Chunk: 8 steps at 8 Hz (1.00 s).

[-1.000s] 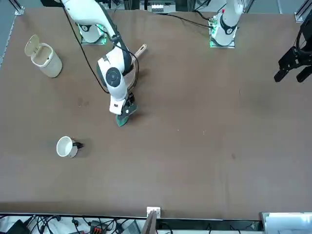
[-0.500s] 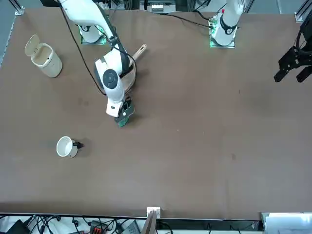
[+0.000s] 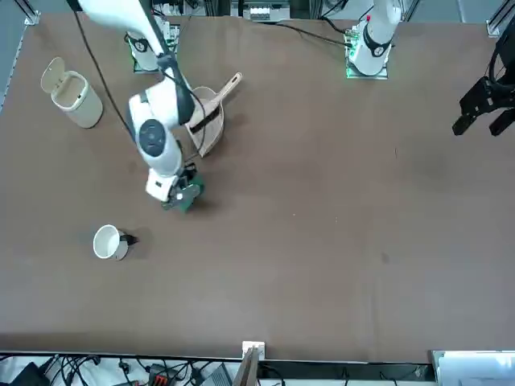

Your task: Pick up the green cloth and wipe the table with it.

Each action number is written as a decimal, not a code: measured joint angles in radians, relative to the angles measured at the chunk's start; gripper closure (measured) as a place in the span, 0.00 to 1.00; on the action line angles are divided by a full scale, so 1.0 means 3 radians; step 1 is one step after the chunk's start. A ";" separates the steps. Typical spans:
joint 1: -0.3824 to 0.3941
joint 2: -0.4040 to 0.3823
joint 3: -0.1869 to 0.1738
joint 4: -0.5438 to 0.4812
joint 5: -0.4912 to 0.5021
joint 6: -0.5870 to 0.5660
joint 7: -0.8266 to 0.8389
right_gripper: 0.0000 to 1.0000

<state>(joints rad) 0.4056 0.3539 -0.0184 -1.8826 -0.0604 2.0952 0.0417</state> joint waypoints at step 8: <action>-0.1182 -0.0202 -0.0018 -0.0265 -0.0428 -0.0332 -0.1594 0.95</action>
<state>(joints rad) 0.0511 0.2933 -0.0237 -1.9622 -0.1886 1.9956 -0.4365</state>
